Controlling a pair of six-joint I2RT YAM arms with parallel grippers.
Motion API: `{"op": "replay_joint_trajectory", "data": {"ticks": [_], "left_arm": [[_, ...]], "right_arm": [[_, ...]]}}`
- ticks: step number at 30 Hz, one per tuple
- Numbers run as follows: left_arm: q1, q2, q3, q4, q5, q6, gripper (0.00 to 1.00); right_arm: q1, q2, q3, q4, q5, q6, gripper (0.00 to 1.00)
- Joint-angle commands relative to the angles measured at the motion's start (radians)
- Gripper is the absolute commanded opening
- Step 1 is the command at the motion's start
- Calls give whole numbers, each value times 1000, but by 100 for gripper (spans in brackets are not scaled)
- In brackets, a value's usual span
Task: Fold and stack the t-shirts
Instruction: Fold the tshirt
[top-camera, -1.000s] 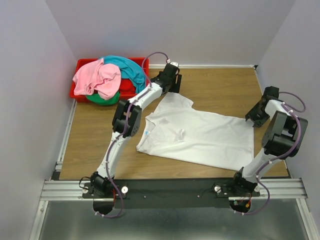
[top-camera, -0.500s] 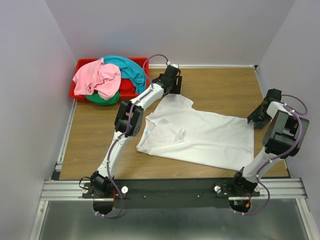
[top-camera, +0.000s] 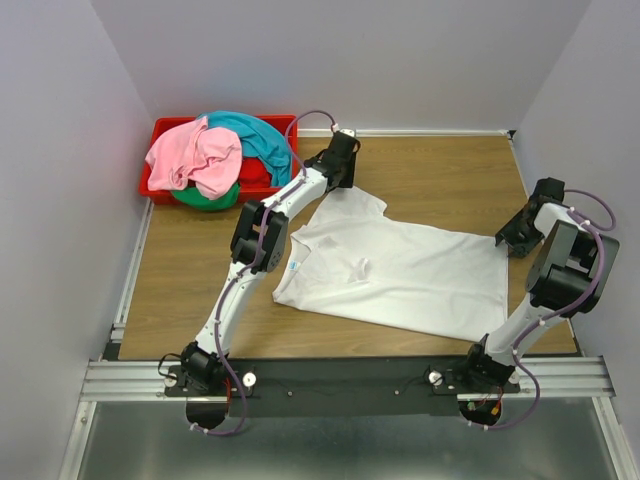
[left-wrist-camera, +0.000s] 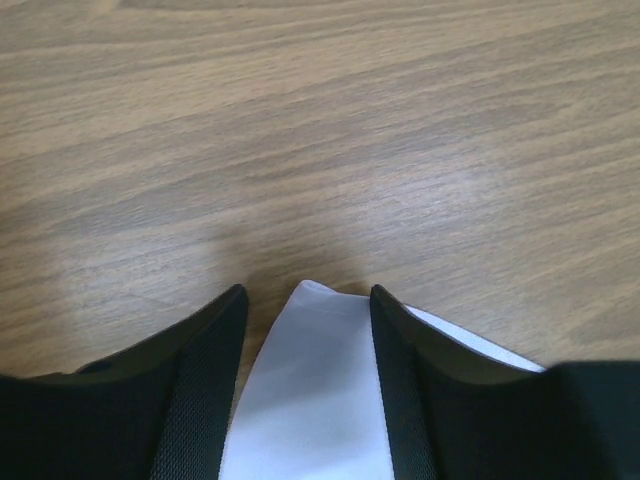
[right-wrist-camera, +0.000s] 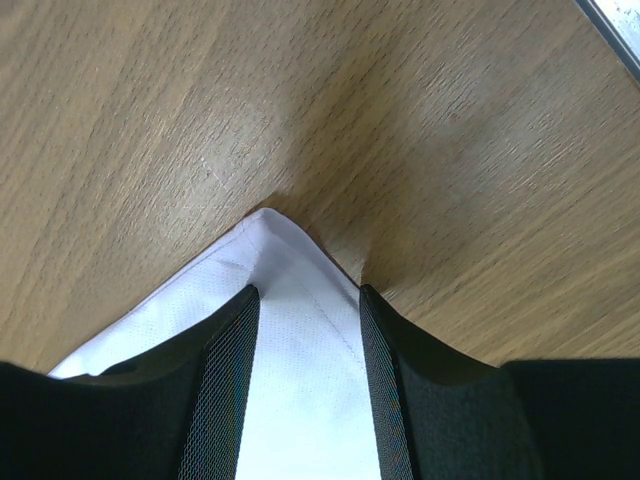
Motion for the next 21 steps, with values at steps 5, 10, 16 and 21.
{"op": "replay_joint_trajectory", "data": {"ticks": [5,10,16,21], "left_arm": [[3,42,11,4,42,0,19],[8,18,-12,33,82,0,0],[11,-35,-69,91,112,-12,0],[11,-42,-63,107,140,-22,0]], "right_arm": [[-19,32,-5,21,-33,5,52],[-32,32,25,22,-52,-2,52],[-39,61,46,22,-81,-16,52],[-42,75,75,27,-98,-18,52]]}}
